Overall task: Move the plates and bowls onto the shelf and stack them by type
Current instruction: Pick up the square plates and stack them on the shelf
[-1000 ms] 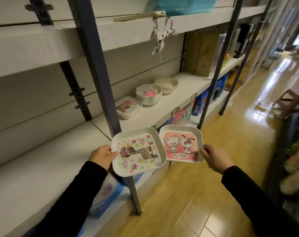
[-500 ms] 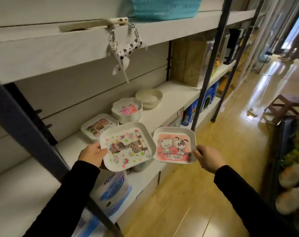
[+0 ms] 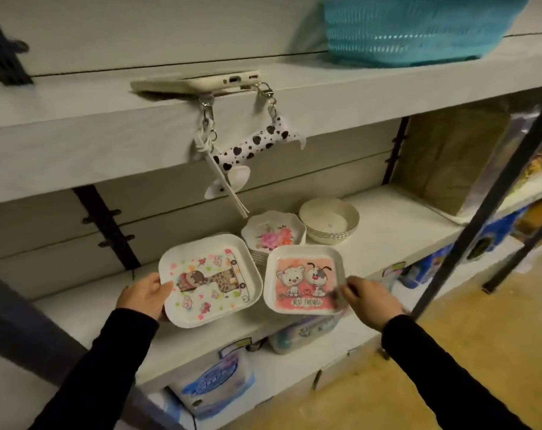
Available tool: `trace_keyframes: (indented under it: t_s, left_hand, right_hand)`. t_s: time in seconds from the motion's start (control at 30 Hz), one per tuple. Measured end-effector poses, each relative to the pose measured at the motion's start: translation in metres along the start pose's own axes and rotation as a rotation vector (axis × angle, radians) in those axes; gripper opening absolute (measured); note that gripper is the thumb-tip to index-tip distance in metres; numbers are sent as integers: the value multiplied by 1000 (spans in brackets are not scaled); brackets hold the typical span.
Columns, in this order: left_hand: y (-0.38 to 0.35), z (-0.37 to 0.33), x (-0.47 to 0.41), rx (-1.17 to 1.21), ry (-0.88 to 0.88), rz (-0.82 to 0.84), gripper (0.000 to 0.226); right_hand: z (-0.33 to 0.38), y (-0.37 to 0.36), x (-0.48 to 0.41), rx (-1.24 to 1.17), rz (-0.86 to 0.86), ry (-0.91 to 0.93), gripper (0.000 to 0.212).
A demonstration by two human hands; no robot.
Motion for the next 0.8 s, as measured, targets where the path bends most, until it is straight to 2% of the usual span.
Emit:
trace_keyframes:
  t_s: [0.13, 0.27, 0.43, 0.57, 0.8]
  left_hand:
    - [21, 7, 8, 35, 70, -163, 44]
    - [36, 16, 18, -18, 136, -256, 61]
    - [40, 13, 31, -85, 222, -369, 32]
    - [41, 15, 28, -144, 247, -413, 28]
    - [47, 25, 21, -139, 238, -455, 28]
  right_hand:
    - [29, 11, -52, 43, 41, 138, 39]
    - [66, 13, -91, 52, 99, 273, 28]
    - [120, 1, -126, 83, 197, 350, 36]
    - [157, -12, -145, 157, 209, 354, 38]
    - [189, -41, -169, 261, 228, 329, 30]
Point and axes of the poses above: each hand's wrist, its own x-axis away from the middle knuckle, its own y-axis out of the back of the hand, z = x × y, the point moved 7 cm from there along -x, towards the middle knuckle, and after that the axes turned 7 degrees about z, right-handed, at the moved point
